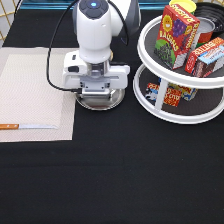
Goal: Arrange plate and fork
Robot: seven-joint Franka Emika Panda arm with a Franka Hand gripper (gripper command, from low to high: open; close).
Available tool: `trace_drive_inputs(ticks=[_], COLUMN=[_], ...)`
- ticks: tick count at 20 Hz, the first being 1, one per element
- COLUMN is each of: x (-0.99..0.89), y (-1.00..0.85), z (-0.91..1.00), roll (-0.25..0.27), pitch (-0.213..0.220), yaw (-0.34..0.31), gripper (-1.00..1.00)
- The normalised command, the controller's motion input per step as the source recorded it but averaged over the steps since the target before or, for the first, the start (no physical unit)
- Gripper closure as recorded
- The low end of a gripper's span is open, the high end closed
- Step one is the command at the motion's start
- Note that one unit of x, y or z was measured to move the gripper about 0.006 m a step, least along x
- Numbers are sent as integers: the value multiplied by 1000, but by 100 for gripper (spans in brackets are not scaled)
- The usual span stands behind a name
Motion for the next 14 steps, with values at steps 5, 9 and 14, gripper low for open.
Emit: trace_drive_inputs(ticks=[5, 9, 14], x=[258, 285, 275], y=[-614, -689, -793], z=[105, 121, 134], roll=[21, 52, 91], pitch=[77, 80, 83], yaw=[0, 2, 10], gripper=[-100, -100, -100])
